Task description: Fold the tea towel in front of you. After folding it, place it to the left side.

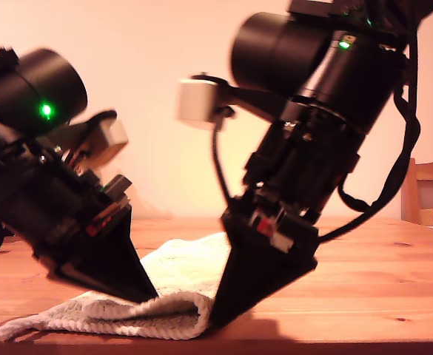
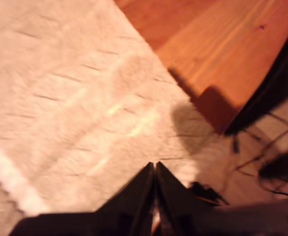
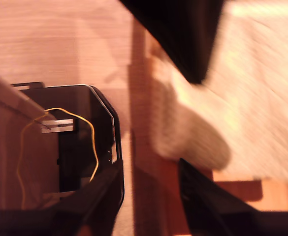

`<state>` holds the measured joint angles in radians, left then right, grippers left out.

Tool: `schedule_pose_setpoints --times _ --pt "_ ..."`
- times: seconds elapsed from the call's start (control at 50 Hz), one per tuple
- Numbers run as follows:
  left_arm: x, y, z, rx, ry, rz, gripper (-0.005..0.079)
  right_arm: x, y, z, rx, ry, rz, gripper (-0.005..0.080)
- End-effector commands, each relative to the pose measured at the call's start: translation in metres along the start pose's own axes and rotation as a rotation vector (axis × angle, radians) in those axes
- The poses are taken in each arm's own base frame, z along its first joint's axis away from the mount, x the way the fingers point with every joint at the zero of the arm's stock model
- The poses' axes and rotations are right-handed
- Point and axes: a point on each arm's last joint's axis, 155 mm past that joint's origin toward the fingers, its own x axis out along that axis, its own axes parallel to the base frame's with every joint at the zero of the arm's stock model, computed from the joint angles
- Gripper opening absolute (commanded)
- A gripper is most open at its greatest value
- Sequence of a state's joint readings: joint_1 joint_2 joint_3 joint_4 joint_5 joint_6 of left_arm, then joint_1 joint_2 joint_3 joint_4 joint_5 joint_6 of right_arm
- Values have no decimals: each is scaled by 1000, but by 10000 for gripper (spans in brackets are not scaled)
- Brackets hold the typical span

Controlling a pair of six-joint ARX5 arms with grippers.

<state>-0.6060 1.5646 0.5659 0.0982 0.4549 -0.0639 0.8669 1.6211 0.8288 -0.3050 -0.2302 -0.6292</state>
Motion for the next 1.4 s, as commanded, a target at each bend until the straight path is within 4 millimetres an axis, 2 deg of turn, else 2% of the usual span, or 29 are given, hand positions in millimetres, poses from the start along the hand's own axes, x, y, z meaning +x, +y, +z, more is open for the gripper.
schedule_pose_setpoints --times 0.0,0.32,0.42,0.68,0.78,1.2,1.38 --pt "2 -2 -7 -30 16 -15 -19 3 4 -3 -15 21 -3 389" --pt "3 -7 -22 -57 74 -16 -19 4 -9 -3 -72 75 -130 427" --pt "4 1 -16 -40 50 37 -19 5 -6 -3 -78 81 -127 426" --pt "5 2 -3 -26 -2 42 -19 5 -3 -7 -71 98 -116 426" --pt "4 9 -1 -26 -8 79 -20 5 -3 -7 -69 98 -116 426" --pt "19 13 -28 -70 77 79 -20 6 -3 -1 -87 85 -128 426" --pt "19 2 -38 -113 121 24 -20 6 -3 3 -101 79 -142 426"
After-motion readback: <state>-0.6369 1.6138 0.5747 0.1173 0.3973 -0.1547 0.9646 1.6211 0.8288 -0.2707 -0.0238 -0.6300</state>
